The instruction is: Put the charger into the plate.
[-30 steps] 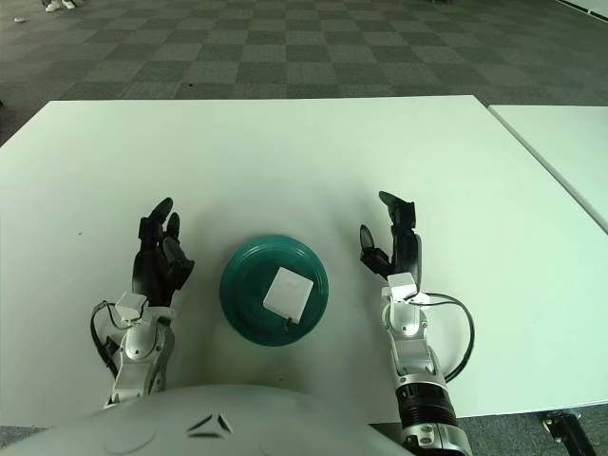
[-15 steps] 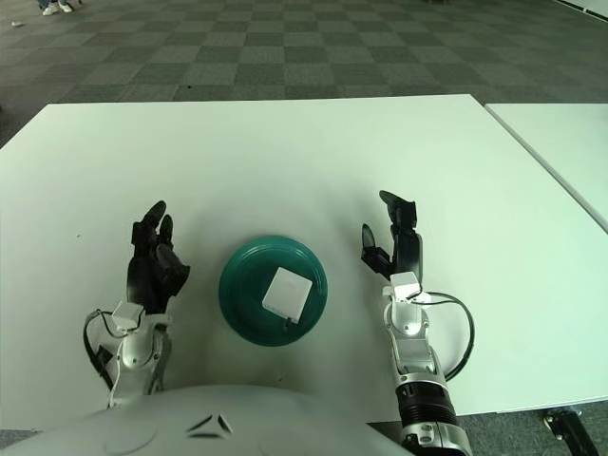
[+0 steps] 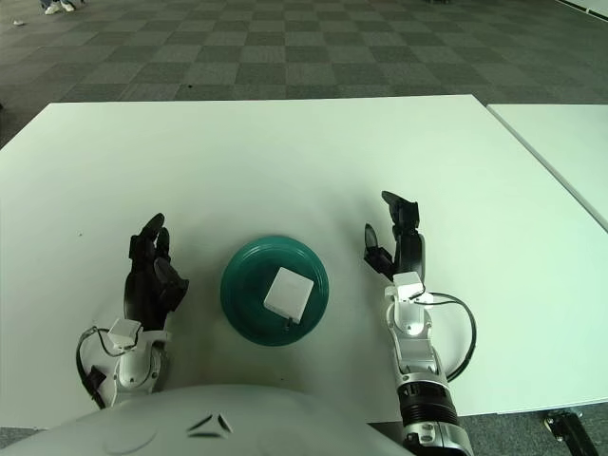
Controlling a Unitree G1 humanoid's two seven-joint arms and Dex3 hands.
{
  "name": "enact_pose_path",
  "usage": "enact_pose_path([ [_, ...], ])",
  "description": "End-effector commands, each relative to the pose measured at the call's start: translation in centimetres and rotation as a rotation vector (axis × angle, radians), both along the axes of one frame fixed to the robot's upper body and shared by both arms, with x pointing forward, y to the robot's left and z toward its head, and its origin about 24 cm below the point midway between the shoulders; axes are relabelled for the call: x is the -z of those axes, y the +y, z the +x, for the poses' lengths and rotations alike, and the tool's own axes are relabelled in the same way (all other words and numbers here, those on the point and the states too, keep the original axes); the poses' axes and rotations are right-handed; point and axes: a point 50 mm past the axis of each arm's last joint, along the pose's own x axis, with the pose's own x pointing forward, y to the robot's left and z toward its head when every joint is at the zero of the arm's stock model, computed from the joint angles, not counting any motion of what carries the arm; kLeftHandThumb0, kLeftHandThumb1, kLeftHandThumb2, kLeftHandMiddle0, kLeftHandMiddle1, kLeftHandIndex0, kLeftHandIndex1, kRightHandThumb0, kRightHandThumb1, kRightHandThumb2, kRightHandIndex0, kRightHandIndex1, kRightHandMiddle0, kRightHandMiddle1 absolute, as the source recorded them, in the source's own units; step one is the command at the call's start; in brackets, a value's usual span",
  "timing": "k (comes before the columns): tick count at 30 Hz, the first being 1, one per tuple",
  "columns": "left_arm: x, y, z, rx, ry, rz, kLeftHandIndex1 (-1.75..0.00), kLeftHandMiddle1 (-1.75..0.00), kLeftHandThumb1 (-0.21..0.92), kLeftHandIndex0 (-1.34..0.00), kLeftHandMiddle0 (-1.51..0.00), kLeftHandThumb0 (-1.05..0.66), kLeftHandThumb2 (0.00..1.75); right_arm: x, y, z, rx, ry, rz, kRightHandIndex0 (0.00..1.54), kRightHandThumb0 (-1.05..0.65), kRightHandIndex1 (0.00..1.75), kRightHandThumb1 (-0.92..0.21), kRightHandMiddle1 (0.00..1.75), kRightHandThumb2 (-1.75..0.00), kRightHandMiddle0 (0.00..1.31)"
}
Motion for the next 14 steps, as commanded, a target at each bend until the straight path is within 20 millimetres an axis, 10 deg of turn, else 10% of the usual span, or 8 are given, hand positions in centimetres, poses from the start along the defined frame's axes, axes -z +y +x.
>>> enact_pose_path([
  [1, 1.06, -1.46, -1.96, -0.001, 0.083, -0.094, -0.67, -0.01, 0.92, 0.00, -0.25, -0.90, 1.03, 4.20, -0.11, -3.22, 0.026, 0.196, 0.021, 0.28, -0.78, 0.00, -0.92, 0.94, -0.65, 0.00],
  [14, 0.26, -1.12, -2.48, 0.017, 0.106, -0.097, -0.61, -0.01, 0.92, 0.00, -0.25, -0.89, 1.01, 4.29, 0.27, -3.22, 0.025, 0.196, 0.022, 0.28, -0.78, 0.00, -0.92, 0.94, -0.65, 0.00],
])
